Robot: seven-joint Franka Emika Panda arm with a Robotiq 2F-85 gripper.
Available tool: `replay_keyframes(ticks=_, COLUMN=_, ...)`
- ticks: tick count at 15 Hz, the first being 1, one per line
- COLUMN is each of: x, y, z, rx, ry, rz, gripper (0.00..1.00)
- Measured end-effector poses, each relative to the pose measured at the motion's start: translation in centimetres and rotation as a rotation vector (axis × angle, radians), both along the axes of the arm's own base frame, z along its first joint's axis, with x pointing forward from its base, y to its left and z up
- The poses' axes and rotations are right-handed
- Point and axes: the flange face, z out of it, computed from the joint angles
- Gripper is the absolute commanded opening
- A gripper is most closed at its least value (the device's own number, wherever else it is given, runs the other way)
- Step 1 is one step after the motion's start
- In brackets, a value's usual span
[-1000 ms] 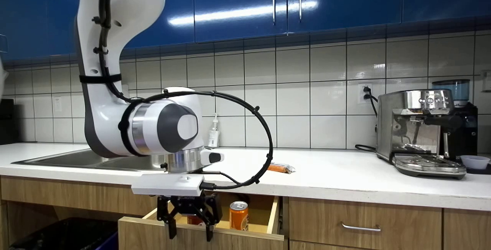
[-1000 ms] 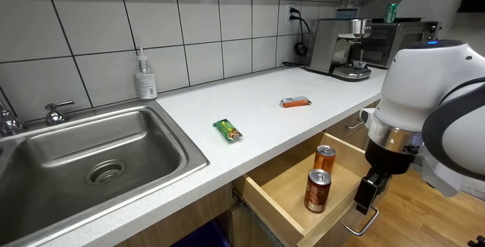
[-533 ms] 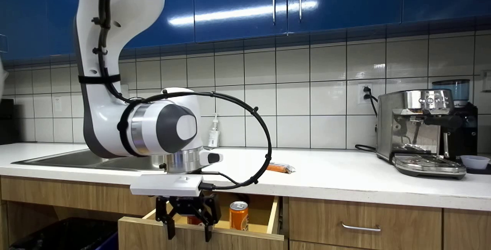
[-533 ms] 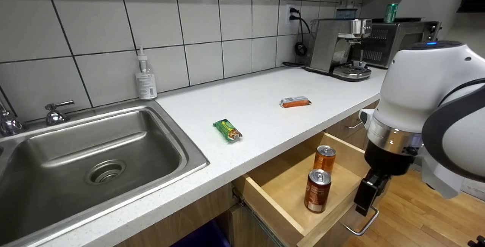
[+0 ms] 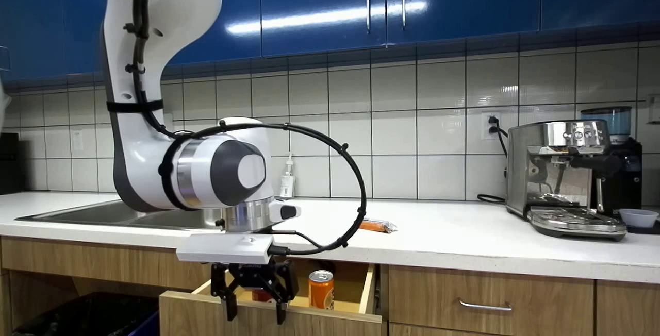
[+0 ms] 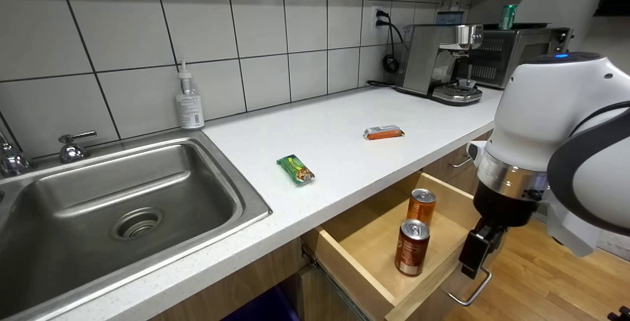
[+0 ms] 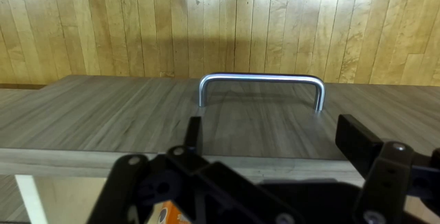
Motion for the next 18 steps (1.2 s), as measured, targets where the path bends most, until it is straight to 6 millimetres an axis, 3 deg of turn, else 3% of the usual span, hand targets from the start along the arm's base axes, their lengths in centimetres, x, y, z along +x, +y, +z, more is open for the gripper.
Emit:
replay_keyframes(ticks=10, x=1.4, y=-1.4, z=0.8, rx=0.001, ry=-0.037, rz=-0.047, gripper=1.0)
replay_keyframes(ticks=18, x=3.3, y=-1.9, z=0.2, rx=-0.007, ry=-0.041, rz=-0.049, gripper=1.0)
